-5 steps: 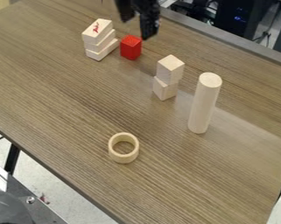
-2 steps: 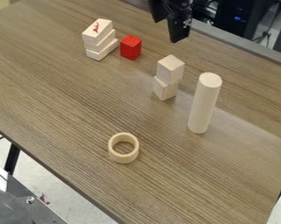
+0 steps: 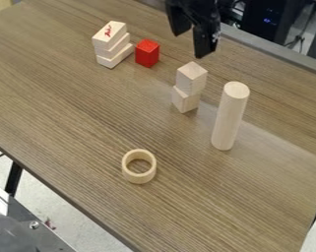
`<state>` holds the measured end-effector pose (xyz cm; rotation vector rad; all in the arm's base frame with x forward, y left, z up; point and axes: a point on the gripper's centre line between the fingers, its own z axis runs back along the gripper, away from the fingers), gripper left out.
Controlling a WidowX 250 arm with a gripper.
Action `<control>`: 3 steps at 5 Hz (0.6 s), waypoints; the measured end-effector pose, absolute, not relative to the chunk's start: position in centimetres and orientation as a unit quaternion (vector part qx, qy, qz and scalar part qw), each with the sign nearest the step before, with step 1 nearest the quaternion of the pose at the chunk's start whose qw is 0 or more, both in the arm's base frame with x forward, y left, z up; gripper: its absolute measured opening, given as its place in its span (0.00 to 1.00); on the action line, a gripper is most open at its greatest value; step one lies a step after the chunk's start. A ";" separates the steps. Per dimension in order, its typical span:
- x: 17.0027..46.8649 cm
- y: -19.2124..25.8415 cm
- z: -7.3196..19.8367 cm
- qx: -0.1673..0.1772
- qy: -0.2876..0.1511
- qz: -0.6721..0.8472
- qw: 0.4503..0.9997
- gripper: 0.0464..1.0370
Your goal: Take the cube off of the other cube and put it on top of the red object
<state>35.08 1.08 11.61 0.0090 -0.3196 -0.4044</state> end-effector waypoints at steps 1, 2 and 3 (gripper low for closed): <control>35.4 0.7 11.0 0.031 -0.169 -0.161 0.972 0.96; 35.5 0.6 10.6 0.032 -0.168 -0.157 0.973 0.96; 35.5 0.5 10.1 0.030 -0.173 -0.154 0.972 0.96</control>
